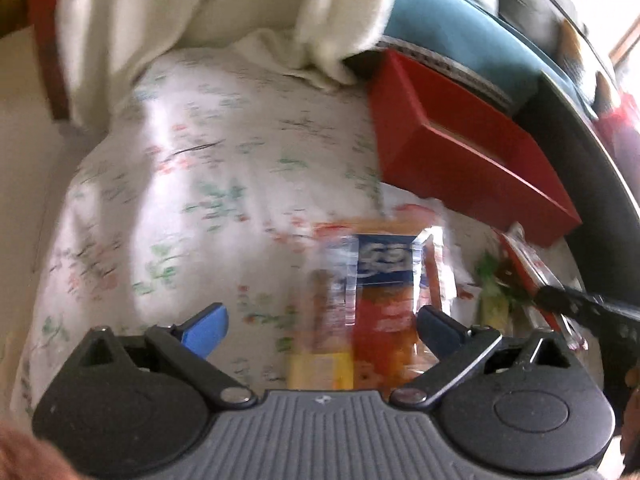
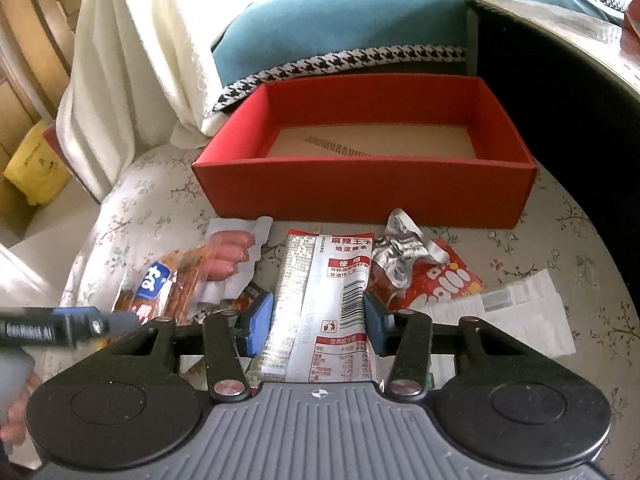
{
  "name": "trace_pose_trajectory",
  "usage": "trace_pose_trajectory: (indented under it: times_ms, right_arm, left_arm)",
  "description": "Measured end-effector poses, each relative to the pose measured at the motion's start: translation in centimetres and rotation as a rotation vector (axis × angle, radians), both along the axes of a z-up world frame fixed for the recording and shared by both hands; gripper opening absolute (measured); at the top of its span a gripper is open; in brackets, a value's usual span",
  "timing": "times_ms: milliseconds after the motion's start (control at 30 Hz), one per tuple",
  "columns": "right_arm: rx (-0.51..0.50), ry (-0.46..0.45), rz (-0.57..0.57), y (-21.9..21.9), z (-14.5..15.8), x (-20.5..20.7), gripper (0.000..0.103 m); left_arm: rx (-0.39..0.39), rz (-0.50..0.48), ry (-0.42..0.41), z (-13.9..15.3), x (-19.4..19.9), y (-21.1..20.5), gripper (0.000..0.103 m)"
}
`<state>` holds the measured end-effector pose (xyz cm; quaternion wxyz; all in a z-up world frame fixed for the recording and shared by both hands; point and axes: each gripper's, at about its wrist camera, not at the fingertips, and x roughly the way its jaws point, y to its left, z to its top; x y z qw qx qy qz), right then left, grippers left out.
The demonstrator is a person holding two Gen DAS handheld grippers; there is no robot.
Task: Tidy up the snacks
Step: 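Grasp the white-and-red spicy strip packet with the right tool while the left tool reaches toward the yellow-labeled bar, then grasp the clear yellow-labeled bar with the left tool and lift it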
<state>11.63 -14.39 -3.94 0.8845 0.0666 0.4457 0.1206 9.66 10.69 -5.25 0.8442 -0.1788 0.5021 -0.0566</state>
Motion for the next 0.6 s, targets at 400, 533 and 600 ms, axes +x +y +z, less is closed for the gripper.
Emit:
trace_pose_trajectory:
  times_ms: [400, 533, 600]
  right_arm:
    - [0.012, 0.009, 0.007, -0.3, -0.2, -0.1, 0.056]
    - [0.014, 0.005, 0.006, -0.5, -0.1, -0.3, 0.056]
    - [0.014, 0.005, 0.006, -0.6, -0.1, -0.3, 0.056]
  left_arm:
    - [-0.238, -0.103, -0.007, 0.3, -0.7, -1.5, 0.060]
    - [-0.179, -0.077, -0.020, 0.8, -1.2, -1.1, 0.058]
    - [-0.147, -0.032, 0.000, 0.3, -1.0, -0.5, 0.059]
